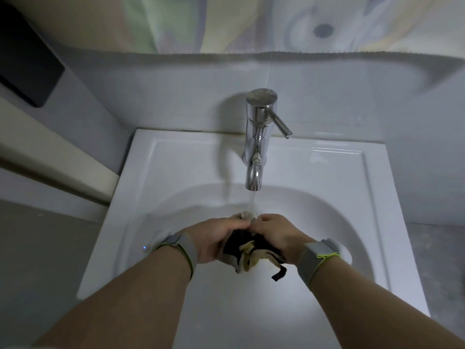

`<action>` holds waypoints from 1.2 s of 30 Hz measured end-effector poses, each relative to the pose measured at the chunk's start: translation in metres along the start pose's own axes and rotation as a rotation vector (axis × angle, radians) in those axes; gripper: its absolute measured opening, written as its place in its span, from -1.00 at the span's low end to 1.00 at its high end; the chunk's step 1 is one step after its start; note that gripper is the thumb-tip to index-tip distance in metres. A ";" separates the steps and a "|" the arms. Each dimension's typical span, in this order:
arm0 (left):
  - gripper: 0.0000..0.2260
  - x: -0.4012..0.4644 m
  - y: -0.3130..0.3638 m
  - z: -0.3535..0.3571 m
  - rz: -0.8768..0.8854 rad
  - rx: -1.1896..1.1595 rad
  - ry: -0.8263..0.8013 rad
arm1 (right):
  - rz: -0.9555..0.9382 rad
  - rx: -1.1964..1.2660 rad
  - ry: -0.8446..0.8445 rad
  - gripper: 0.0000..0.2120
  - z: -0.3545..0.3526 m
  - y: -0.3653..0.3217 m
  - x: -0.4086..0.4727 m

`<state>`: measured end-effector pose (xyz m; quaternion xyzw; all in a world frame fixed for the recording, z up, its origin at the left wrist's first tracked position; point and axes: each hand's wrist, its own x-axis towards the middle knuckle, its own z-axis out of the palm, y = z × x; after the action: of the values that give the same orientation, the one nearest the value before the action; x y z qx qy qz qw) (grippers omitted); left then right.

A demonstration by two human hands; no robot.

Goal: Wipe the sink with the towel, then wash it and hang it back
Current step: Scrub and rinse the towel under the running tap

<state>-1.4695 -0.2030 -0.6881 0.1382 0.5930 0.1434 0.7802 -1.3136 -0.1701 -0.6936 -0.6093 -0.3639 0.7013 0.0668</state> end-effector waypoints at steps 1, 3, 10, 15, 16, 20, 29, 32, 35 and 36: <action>-0.77 0.000 -0.001 -0.002 0.029 0.026 0.002 | -0.043 -0.027 0.081 -0.78 -0.001 0.001 0.005; -0.64 0.002 -0.003 -0.010 0.060 0.043 0.064 | -0.099 -0.044 0.216 -0.78 -0.006 0.003 0.009; -0.70 0.006 -0.005 -0.022 0.177 -0.002 0.454 | 0.003 -0.077 0.032 -0.69 -0.021 0.001 0.002; -0.65 0.010 -0.004 -0.009 0.218 -0.224 0.341 | -0.055 -0.108 0.202 -0.83 -0.015 0.011 0.010; -0.57 0.011 -0.004 -0.009 0.220 -0.237 0.326 | -0.061 -0.086 0.221 -0.83 -0.016 0.012 0.011; -0.48 0.009 -0.005 -0.003 0.183 -0.213 0.333 | -0.121 0.014 0.207 -0.70 -0.013 0.014 0.007; -0.53 0.031 -0.003 0.022 0.098 -0.328 0.346 | -0.253 -0.087 0.283 -0.57 0.036 0.014 0.001; -0.66 0.037 -0.004 0.022 0.124 -0.311 0.420 | -0.283 -0.156 0.354 -0.59 0.047 0.016 -0.001; -0.73 0.043 -0.007 0.020 0.110 -0.311 0.456 | -0.268 -0.260 0.410 -0.60 0.047 0.014 0.000; -0.73 0.044 -0.007 0.021 0.099 -0.305 0.473 | -0.257 -0.299 0.417 -0.61 0.047 0.014 0.002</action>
<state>-1.4379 -0.1934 -0.7244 0.0108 0.7227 0.2972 0.6239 -1.3516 -0.1989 -0.7039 -0.6923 -0.5159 0.4854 0.1378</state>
